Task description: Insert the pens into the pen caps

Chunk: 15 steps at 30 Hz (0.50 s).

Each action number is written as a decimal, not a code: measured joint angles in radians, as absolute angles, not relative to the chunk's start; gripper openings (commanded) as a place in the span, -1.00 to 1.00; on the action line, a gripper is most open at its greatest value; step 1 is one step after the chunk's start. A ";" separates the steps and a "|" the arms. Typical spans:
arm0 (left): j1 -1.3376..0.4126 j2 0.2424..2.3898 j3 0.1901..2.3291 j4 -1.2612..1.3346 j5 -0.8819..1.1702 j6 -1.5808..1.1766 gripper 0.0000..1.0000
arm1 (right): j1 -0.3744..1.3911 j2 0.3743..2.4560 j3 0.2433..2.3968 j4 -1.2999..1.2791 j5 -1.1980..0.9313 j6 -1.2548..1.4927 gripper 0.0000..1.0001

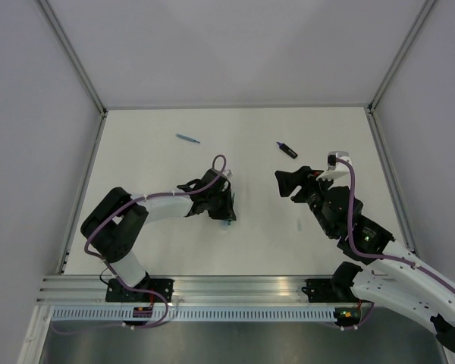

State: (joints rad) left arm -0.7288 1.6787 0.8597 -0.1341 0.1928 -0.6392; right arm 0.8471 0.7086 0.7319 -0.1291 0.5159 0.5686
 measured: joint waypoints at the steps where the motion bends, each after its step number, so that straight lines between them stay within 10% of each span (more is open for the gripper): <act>1: -0.729 1.679 0.860 -0.135 0.192 -0.649 -0.58 | 0.847 0.709 0.732 -0.129 0.513 0.569 0.43; 15: -0.775 1.735 0.903 -0.147 0.212 -0.746 -0.43 | 0.847 0.736 0.732 -0.132 0.497 0.567 0.44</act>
State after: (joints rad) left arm -0.7746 1.7348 0.9031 -0.1467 0.2123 -0.7456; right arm 0.8471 0.7357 0.7319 -0.1322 0.4973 0.5671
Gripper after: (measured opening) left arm 0.279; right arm 0.718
